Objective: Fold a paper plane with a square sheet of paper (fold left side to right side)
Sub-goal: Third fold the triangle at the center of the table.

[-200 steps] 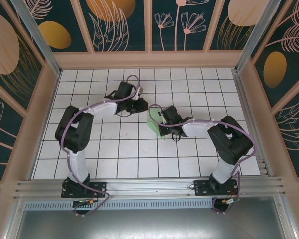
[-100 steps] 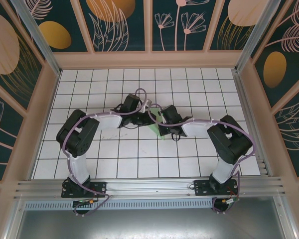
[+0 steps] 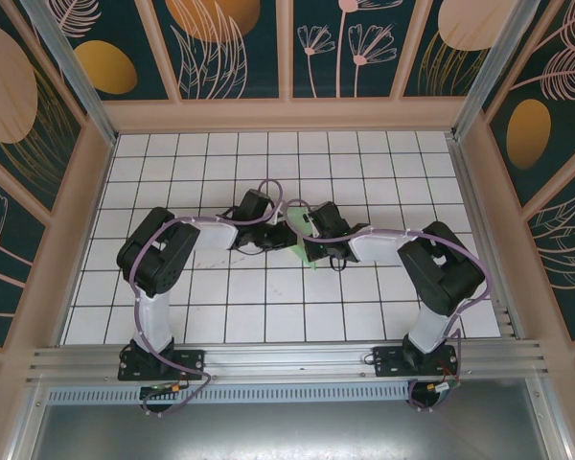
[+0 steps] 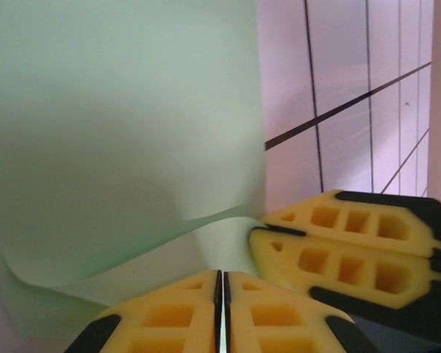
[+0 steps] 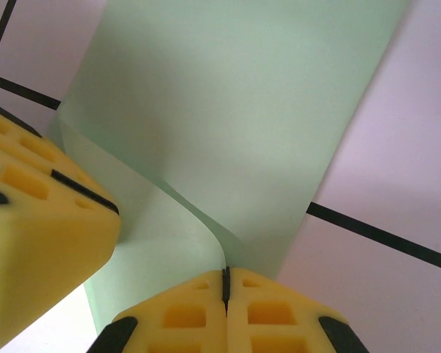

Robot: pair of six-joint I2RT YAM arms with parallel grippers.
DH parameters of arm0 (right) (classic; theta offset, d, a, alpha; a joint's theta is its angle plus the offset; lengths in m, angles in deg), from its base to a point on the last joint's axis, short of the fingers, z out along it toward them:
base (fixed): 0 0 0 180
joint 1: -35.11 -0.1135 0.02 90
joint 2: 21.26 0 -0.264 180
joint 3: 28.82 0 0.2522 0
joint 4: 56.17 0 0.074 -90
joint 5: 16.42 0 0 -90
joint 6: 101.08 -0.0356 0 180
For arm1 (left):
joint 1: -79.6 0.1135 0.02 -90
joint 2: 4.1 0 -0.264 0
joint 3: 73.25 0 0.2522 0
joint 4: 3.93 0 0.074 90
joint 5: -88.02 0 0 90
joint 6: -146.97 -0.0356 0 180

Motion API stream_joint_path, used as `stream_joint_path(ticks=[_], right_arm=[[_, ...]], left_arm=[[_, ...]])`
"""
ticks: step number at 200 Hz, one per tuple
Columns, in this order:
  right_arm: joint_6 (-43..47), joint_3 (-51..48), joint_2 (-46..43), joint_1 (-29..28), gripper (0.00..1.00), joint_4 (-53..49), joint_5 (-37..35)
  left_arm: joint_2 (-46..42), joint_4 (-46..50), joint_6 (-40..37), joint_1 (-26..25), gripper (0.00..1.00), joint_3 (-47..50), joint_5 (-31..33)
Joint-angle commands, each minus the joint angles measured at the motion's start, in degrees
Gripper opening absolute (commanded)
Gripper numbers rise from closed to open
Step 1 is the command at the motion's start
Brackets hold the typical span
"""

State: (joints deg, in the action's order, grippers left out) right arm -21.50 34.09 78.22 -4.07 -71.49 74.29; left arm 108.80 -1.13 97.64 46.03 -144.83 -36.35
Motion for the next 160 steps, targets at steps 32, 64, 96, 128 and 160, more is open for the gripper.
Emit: stream_joint_path(ticks=[32, 64, 96, 128, 160], right_arm=[[1.0, -0.5, 2.9, -1.0, 0.00, -4.7, 2.0], [1.0, -0.2, 3.3, -1.0, 0.00, -4.7, 2.1], [0.8, 2.1, 3.2, -0.7, 0.00, -5.5, 1.6], [1.0, 6.5, 0.9, 1.0, 0.17, -6.7, 1.4], [1.0, 8.5, -2.9, 3.0, 0.35, -7.8, 2.4]], left_arm=[[0.4, -0.8, 0.6, -0.4, 0.13, 1.8, 2.4], [0.1, -0.5, 0.5, -0.3, 0.13, 3.9, 3.2], [1.0, 0.6, 0.1, -0.3, 0.12, 4.3, 4.7], [2.0, 1.2, 0.0, -0.3, 0.11, 4.7, 5.9], [2.5, 1.0, 0.1, -0.4, 0.11, 5.0, 6.2]])
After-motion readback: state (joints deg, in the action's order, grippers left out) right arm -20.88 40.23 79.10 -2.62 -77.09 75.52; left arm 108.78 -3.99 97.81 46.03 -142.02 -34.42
